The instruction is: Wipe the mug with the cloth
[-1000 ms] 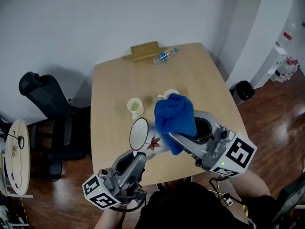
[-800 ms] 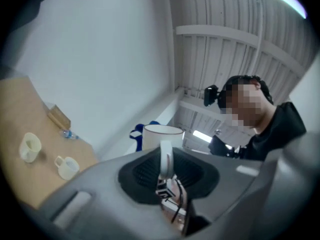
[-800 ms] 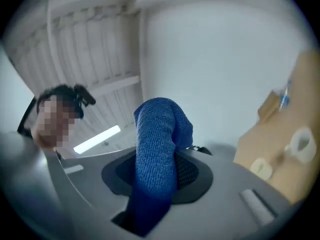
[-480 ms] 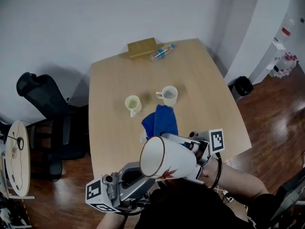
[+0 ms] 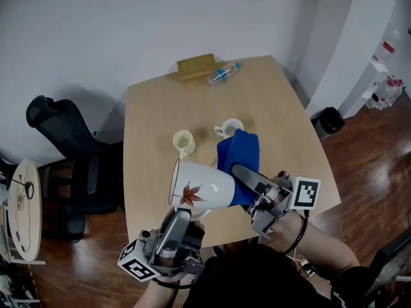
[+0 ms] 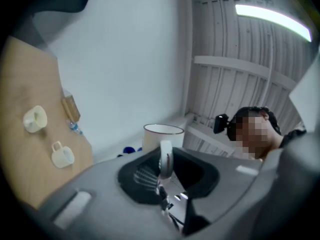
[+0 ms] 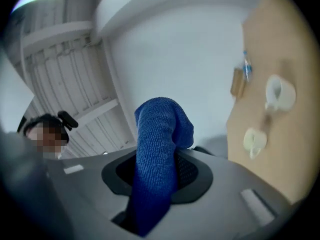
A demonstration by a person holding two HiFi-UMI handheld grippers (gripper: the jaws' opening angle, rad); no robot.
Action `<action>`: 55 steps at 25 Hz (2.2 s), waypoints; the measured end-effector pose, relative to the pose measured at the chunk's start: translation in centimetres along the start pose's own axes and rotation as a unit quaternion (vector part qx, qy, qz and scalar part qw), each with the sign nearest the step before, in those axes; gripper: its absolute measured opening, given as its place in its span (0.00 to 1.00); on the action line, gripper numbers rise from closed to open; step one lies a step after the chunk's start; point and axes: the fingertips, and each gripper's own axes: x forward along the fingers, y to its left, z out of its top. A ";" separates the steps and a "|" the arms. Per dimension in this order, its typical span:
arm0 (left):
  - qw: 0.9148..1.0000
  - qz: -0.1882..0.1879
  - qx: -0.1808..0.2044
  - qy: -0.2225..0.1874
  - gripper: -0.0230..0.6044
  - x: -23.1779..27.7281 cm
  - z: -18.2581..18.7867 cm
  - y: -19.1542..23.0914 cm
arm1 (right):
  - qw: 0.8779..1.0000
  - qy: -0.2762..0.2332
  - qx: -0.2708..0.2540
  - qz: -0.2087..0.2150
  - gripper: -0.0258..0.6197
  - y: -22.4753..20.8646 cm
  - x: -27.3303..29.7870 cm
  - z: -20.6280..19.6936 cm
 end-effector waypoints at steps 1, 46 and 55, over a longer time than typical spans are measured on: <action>1.000 0.018 0.003 -0.007 0.14 0.0 0.8 0.8 | 0.997 -0.014 -0.072 -0.021 0.24 0.6 -0.1 2.3; 0.999 -0.036 -0.003 0.011 0.14 0.7 -1.2 -0.8 | 0.997 0.002 0.071 0.010 0.24 -1.7 0.3 -1.7; 0.991 0.015 0.125 0.035 0.14 0.6 0.1 -1.0 | 0.994 -0.102 0.038 -0.020 0.24 -0.2 -1.9 2.8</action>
